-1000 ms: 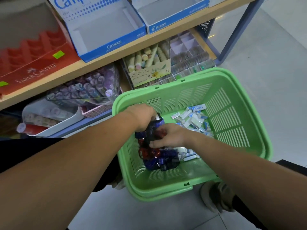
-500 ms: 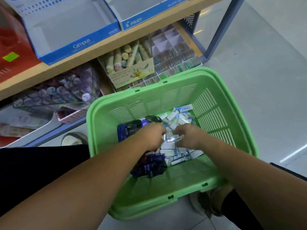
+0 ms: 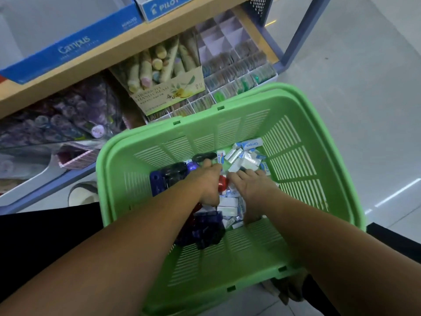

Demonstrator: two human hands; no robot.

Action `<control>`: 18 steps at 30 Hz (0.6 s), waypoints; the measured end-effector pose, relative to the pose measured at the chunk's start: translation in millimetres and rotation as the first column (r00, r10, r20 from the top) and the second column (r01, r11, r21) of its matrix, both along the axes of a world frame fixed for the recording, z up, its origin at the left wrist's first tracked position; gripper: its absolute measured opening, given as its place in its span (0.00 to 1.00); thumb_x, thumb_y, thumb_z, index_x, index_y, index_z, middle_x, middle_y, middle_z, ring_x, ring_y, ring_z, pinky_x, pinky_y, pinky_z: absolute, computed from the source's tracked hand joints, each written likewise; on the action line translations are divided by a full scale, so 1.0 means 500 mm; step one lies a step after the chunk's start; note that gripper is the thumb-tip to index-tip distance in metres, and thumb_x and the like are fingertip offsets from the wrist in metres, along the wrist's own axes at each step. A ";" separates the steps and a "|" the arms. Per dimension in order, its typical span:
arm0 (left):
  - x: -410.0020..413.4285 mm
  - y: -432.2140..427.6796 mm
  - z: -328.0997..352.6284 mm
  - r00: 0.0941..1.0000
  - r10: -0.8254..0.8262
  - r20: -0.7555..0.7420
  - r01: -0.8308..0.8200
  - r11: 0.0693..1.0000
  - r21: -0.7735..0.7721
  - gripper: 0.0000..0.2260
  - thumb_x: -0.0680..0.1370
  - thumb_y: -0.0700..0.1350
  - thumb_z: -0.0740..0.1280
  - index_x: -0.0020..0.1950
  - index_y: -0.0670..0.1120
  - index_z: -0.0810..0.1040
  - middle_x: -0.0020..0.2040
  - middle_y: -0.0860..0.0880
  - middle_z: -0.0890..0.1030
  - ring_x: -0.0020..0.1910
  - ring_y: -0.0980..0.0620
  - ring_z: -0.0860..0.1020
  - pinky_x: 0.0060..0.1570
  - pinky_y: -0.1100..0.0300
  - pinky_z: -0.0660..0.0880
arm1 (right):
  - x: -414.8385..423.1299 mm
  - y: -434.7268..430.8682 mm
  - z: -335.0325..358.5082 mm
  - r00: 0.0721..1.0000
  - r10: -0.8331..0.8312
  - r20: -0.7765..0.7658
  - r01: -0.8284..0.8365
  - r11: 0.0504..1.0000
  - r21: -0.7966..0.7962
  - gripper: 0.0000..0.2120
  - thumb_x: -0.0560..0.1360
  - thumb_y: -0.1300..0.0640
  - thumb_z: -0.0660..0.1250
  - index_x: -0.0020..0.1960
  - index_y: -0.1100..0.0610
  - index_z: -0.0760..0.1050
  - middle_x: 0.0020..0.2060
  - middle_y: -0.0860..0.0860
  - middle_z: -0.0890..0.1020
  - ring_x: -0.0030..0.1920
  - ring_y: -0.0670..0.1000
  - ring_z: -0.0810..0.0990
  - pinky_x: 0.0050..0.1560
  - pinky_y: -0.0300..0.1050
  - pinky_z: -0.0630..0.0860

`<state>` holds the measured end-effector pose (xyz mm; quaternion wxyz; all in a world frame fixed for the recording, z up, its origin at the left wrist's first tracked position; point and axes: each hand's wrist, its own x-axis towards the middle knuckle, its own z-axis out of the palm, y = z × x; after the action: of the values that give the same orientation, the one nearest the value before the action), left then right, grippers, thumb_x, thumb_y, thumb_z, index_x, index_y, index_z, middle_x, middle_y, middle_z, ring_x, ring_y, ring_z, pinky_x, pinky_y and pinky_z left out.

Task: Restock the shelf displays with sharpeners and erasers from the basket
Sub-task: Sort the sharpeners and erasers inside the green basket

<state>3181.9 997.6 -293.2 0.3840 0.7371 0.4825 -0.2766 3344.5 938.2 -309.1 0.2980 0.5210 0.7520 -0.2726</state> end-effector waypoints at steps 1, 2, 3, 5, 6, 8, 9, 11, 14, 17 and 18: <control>0.000 0.000 -0.001 1.000 -0.006 0.002 0.006 1.000 0.003 0.42 0.66 0.44 0.78 0.76 0.49 0.62 0.63 0.48 0.65 0.65 0.43 0.73 0.64 0.48 0.75 | 0.003 0.003 0.000 1.000 0.001 0.004 -0.001 1.000 -0.009 0.57 0.62 0.37 0.79 0.78 0.53 0.49 0.71 0.52 0.69 0.71 0.57 0.68 0.76 0.57 0.60; -0.001 0.001 -0.001 1.000 -0.003 0.006 0.003 1.000 -0.004 0.41 0.66 0.45 0.78 0.75 0.50 0.63 0.62 0.48 0.66 0.64 0.43 0.73 0.64 0.48 0.75 | 0.005 0.006 0.003 1.000 -0.002 0.008 0.003 1.000 -0.028 0.53 0.63 0.37 0.79 0.76 0.52 0.53 0.70 0.52 0.71 0.70 0.56 0.70 0.75 0.57 0.61; -0.003 0.003 -0.002 1.000 0.015 0.018 -0.015 1.000 -0.017 0.40 0.66 0.45 0.78 0.75 0.50 0.64 0.63 0.48 0.67 0.63 0.44 0.73 0.64 0.48 0.75 | 0.007 0.008 0.006 1.000 -0.011 0.008 0.011 0.999 -0.047 0.51 0.63 0.37 0.79 0.76 0.51 0.55 0.69 0.52 0.73 0.69 0.56 0.72 0.74 0.56 0.64; -0.007 0.010 0.001 0.996 0.072 0.051 -0.070 0.997 -0.043 0.35 0.68 0.44 0.77 0.72 0.50 0.66 0.63 0.48 0.71 0.61 0.45 0.75 0.62 0.49 0.76 | 0.009 0.013 0.009 0.999 -0.046 -0.004 0.045 0.997 -0.069 0.50 0.62 0.41 0.81 0.75 0.48 0.57 0.68 0.50 0.75 0.65 0.55 0.75 0.68 0.53 0.72; -0.010 0.013 0.002 0.995 0.083 0.064 -0.080 0.996 -0.041 0.32 0.71 0.44 0.76 0.71 0.51 0.67 0.64 0.48 0.74 0.60 0.45 0.77 0.60 0.51 0.77 | 0.010 0.014 0.009 0.997 -0.074 -0.014 0.073 0.995 -0.067 0.50 0.62 0.43 0.82 0.75 0.47 0.58 0.66 0.50 0.76 0.63 0.55 0.77 0.64 0.52 0.75; -0.014 0.014 0.003 0.994 0.066 0.085 -0.064 0.998 -0.026 0.31 0.73 0.46 0.75 0.73 0.52 0.66 0.67 0.48 0.76 0.61 0.44 0.77 0.60 0.53 0.76 | 0.011 0.016 0.009 0.988 -0.153 -0.034 0.150 0.986 -0.069 0.50 0.62 0.48 0.83 0.76 0.45 0.57 0.62 0.49 0.79 0.59 0.55 0.79 0.58 0.50 0.78; -0.017 0.009 0.004 0.994 0.052 0.091 -0.050 0.999 -0.021 0.35 0.73 0.48 0.75 0.76 0.53 0.65 0.69 0.49 0.75 0.65 0.44 0.76 0.63 0.53 0.75 | 0.011 0.017 0.009 0.983 -0.178 -0.042 0.175 0.982 -0.070 0.50 0.62 0.49 0.82 0.76 0.44 0.57 0.59 0.49 0.80 0.57 0.55 0.80 0.55 0.50 0.79; -0.021 0.001 0.001 0.988 0.064 0.137 -0.064 0.998 0.001 0.34 0.74 0.52 0.74 0.77 0.55 0.65 0.71 0.49 0.74 0.67 0.45 0.75 0.65 0.52 0.74 | 0.009 0.017 0.009 0.981 -0.189 -0.049 0.186 0.981 -0.062 0.46 0.64 0.51 0.81 0.74 0.43 0.58 0.52 0.49 0.80 0.51 0.55 0.80 0.51 0.49 0.80; -0.032 -0.009 0.008 0.952 0.180 0.248 -0.195 0.980 0.036 0.20 0.74 0.48 0.73 0.66 0.54 0.75 0.59 0.50 0.80 0.57 0.46 0.80 0.56 0.54 0.77 | 0.012 0.020 0.012 0.959 -0.264 -0.104 0.256 0.963 -0.086 0.41 0.68 0.56 0.78 0.72 0.43 0.59 0.40 0.47 0.74 0.43 0.52 0.77 0.40 0.45 0.75; -0.056 -0.007 0.037 0.926 0.227 0.303 -0.273 0.955 0.120 0.18 0.72 0.44 0.71 0.62 0.53 0.78 0.53 0.50 0.81 0.51 0.47 0.80 0.53 0.54 0.78 | 0.022 0.021 0.018 0.898 -0.398 -0.187 0.376 0.916 -0.140 0.38 0.70 0.60 0.76 0.72 0.43 0.61 0.43 0.48 0.75 0.37 0.48 0.76 0.33 0.40 0.70; -0.066 -0.003 0.052 0.926 0.216 0.310 -0.276 0.947 0.166 0.16 0.72 0.44 0.71 0.59 0.54 0.79 0.52 0.51 0.82 0.51 0.48 0.80 0.52 0.54 0.79 | 0.025 0.021 0.022 0.880 -0.428 -0.206 0.406 0.903 -0.140 0.35 0.70 0.60 0.76 0.70 0.44 0.64 0.45 0.49 0.76 0.37 0.47 0.76 0.33 0.39 0.69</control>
<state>3149.0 996.2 -267.0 0.4031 0.7385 0.5367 -0.0643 3356.9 948.8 -297.9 0.1662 0.6207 0.6383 -0.4238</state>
